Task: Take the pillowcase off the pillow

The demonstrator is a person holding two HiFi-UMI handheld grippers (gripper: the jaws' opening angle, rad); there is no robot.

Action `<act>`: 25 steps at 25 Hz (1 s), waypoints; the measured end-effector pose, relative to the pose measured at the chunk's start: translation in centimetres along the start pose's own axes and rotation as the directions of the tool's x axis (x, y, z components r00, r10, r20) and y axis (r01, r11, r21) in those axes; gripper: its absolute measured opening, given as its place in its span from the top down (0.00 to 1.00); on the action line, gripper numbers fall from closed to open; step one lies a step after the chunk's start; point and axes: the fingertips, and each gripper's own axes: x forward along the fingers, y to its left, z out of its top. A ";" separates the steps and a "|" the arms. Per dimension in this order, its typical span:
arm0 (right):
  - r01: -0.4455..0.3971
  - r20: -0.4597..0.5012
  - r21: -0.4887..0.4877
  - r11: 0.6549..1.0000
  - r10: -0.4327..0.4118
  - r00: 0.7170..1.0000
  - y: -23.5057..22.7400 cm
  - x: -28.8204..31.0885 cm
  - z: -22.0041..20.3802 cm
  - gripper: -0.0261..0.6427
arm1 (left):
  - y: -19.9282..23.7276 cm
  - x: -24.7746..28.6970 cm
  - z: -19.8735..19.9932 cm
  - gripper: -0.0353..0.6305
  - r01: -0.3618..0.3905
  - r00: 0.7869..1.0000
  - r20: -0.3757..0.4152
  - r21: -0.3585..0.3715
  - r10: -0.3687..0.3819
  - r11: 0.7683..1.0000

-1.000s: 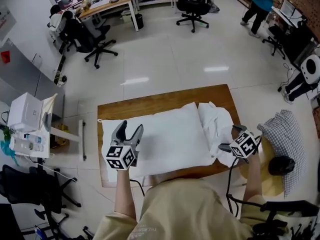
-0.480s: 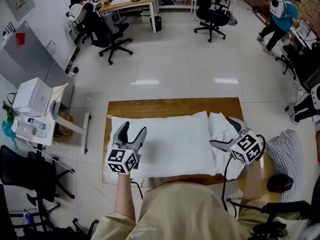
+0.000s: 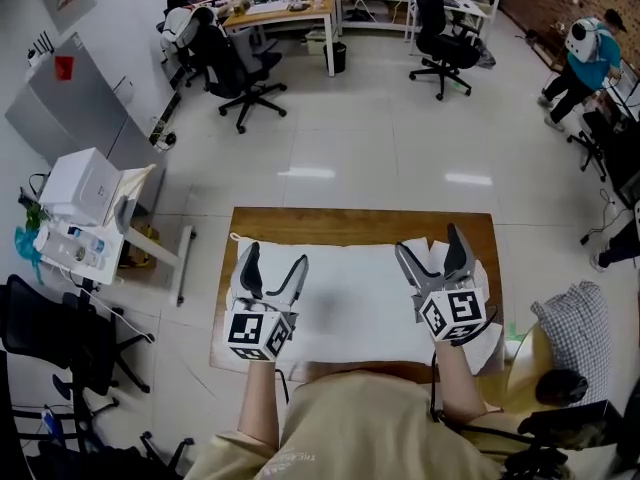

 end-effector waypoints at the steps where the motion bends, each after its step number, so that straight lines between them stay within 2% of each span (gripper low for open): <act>1: 0.025 0.004 -0.021 0.999 -0.025 1.000 0.2 0.0 -0.4 0.25 | 0.2 -0.3 0.3 0.37 -0.035 0.999 0.020 0.021 0.035 0.999; 4: 0.054 0.018 -0.038 0.998 -0.053 0.998 1.1 -0.6 -1.1 0.25 | 0.3 -1.3 0.9 0.36 -0.135 0.989 0.073 0.105 0.128 0.985; 5: 0.060 0.025 -0.044 0.997 -0.059 0.998 1.2 -0.9 -1.0 0.25 | 0.1 -1.5 1.0 0.36 -0.158 0.986 0.078 0.122 0.149 0.980; 7: 0.083 0.034 -0.082 0.993 -0.081 0.996 1.1 -1.3 -0.5 0.33 | -0.3 -1.6 1.0 0.36 -0.178 0.984 0.054 0.139 0.172 0.974; 10: 0.118 0.050 -0.145 0.982 -0.112 0.992 1.1 -1.5 0.8 0.35 | -0.6 -1.4 1.7 0.36 -0.164 0.985 0.069 0.146 0.155 0.976; 12: 0.131 0.055 -0.155 0.979 -0.124 0.991 1.4 -1.5 1.7 0.36 | -0.7 -1.2 1.8 0.37 -0.142 0.990 0.040 0.140 0.137 0.980; 15: 0.144 0.063 -0.148 0.978 -0.136 0.989 1.7 -1.3 2.8 0.36 | -1.0 -0.2 2.9 0.37 -0.110 0.992 0.071 0.131 0.101 0.985; 21: 0.114 0.017 -0.108 0.988 -0.113 0.993 2.4 -0.6 1.3 0.36 | -1.0 -0.1 2.3 0.37 -0.106 0.994 0.051 0.112 0.101 0.988; 25: 0.117 -0.011 -0.120 0.986 -0.120 0.993 2.4 -0.2 0.7 0.36 | -0.8 0.1 2.1 0.37 -0.100 0.994 0.050 0.114 0.095 0.988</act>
